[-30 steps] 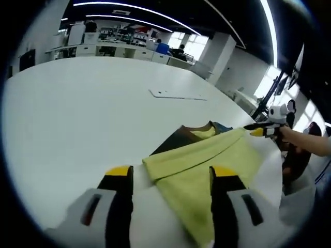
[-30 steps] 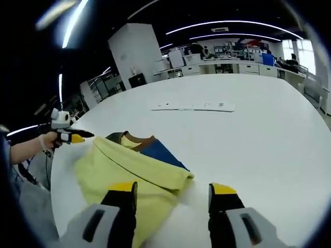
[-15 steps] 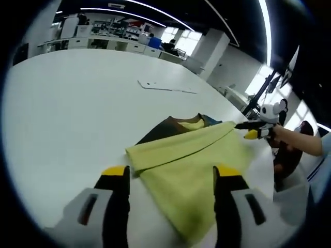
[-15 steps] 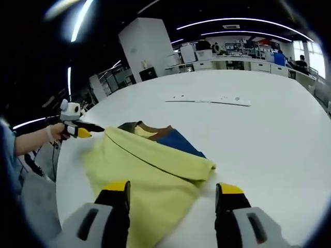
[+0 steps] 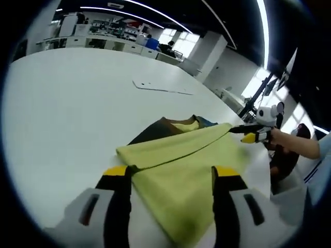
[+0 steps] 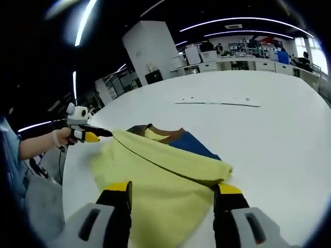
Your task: Fold the garment on the visible template until the final outline fits inside the template.
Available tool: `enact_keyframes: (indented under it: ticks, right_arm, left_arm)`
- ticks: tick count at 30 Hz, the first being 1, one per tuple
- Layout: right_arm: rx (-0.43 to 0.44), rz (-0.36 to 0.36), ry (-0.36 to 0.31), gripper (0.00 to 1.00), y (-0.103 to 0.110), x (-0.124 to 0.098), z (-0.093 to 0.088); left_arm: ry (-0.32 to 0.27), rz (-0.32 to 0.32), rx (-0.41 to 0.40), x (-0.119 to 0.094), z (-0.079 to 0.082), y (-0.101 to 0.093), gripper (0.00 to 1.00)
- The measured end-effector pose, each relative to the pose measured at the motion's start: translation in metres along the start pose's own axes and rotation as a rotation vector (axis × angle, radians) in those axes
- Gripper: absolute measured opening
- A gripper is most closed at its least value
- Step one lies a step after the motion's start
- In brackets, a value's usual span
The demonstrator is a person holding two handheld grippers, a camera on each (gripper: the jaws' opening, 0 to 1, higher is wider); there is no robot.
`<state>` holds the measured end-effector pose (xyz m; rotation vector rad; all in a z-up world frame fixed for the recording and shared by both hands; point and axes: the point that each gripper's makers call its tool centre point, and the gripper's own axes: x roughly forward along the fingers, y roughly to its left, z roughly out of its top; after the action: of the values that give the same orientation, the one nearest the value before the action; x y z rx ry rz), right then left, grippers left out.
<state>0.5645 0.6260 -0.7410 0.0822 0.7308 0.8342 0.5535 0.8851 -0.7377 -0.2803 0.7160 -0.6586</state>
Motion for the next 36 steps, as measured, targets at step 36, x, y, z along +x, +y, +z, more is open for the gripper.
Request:
enact_keyframes:
  ticks: [36]
  right_arm:
    - [0.011,-0.033,-0.079,0.61,-0.017,0.013,0.036]
  left_arm:
    - [-0.088,0.068,-0.006,0.010,0.026,0.021,0.69]
